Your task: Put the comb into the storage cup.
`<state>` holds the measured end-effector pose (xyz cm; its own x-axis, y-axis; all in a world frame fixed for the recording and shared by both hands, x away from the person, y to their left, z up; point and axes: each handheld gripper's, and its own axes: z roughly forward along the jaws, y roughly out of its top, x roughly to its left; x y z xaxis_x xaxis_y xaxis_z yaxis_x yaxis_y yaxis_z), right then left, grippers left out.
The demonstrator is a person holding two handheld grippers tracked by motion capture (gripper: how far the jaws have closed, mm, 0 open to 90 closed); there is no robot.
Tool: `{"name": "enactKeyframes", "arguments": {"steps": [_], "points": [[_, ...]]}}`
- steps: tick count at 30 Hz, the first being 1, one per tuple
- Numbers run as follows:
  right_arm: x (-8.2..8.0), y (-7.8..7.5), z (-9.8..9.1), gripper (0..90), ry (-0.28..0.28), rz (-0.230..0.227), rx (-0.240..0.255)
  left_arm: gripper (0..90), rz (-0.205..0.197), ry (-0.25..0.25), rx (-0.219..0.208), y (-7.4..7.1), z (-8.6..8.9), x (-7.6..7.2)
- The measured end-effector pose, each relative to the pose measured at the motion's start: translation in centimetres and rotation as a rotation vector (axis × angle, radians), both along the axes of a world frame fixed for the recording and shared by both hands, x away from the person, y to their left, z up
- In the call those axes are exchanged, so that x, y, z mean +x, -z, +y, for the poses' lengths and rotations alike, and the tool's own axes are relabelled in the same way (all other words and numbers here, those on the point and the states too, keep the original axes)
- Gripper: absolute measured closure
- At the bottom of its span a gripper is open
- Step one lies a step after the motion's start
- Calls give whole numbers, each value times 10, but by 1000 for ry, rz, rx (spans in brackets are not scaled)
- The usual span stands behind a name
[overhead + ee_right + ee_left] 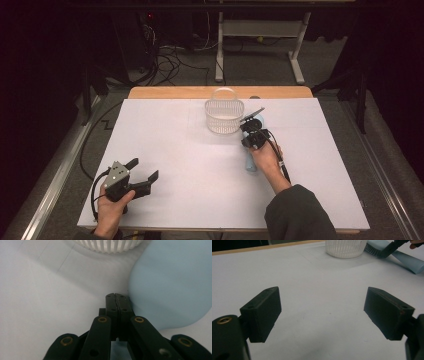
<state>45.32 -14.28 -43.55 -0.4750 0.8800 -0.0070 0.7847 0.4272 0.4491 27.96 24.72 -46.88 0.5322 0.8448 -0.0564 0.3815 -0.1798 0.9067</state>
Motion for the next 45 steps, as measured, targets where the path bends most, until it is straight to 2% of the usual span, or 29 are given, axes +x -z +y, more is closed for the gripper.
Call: {"name": "enactKeyframes", "arguments": {"steps": [27,45], "points": [[1,2,-10,900,21,8,-31,154,1,-2,-1,0,0,0],[-1,5,-19,900,39,17,-29,155,2,-3,-1,0,0,0]]}}
